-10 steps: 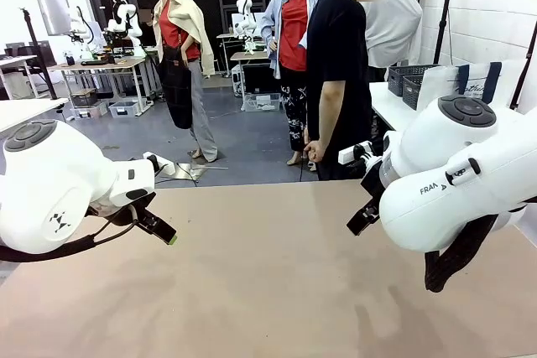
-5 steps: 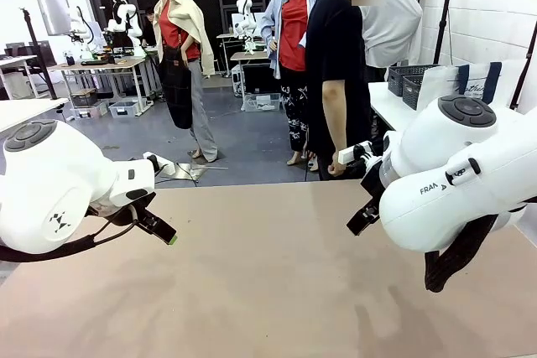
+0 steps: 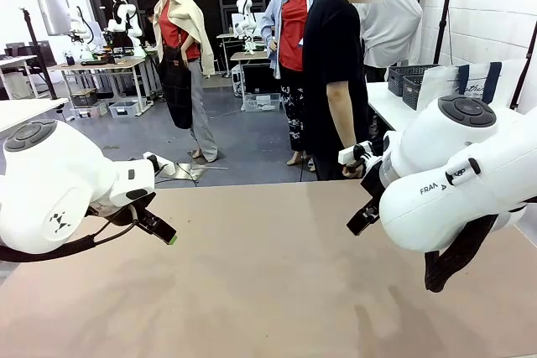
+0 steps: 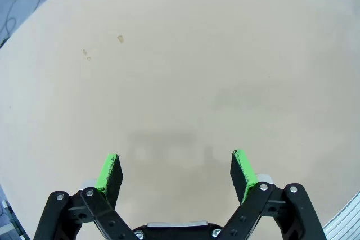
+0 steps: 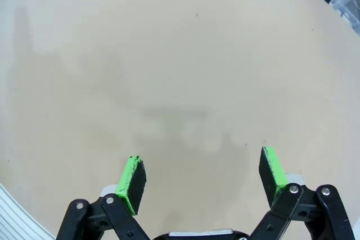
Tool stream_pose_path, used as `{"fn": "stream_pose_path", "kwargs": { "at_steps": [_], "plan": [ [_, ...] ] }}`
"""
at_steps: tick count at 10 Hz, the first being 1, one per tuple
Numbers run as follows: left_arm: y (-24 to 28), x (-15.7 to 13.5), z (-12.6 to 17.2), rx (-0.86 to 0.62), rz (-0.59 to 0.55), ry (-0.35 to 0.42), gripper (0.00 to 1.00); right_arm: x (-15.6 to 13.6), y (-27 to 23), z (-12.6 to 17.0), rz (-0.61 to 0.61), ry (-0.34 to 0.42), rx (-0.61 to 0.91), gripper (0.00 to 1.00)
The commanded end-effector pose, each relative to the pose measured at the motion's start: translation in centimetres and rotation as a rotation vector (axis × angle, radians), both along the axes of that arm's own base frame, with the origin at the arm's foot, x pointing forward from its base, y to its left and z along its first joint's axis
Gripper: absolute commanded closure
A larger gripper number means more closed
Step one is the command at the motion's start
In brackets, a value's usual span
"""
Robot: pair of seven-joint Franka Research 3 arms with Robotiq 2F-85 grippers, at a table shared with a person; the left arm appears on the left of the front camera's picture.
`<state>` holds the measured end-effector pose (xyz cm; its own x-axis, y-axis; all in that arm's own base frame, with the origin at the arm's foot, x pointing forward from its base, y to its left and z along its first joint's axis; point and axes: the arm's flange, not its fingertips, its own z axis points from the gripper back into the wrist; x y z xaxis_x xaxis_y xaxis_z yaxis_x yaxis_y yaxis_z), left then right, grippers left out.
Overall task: Transfer purchased items from the store into the shopping bag.
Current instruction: Open the Reusable shopping bag in the center of the table.
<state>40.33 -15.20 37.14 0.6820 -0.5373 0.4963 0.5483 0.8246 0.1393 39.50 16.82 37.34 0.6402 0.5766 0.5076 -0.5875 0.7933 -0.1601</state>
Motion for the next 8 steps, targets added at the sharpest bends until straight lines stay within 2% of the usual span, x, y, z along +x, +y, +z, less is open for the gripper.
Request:
{"fn": "stream_pose_path", "kwargs": {
  "at_steps": [1,3,5,6,8],
  "plan": [
    [0.1,0.0,0.0,-0.001,0.002,0.0,0.0,0.0,0.0,0.0,0.0,0.0,0.0,0.0],
    [0.1,0.0,0.0,-0.001,0.002,0.0,0.0,0.2,0.2,0.1,0.007,0.004,-0.024,0.0],
    [0.1,0.0,0.0,-0.001,0.002,0.0,0.0,-0.1,0.6,0.4,0.022,-0.075,-0.039,0.0],
    [0.1,0.0,0.0,-0.001,0.002,0.0,0.0,-0.4,0.8,0.5,0.014,-0.042,-0.044,0.0],
    [0.1,0.0,0.0,-0.001,0.002,0.0,0.0,-0.1,1.2,-0.1,0.008,-0.037,-0.037,0.0]
  ]
}}
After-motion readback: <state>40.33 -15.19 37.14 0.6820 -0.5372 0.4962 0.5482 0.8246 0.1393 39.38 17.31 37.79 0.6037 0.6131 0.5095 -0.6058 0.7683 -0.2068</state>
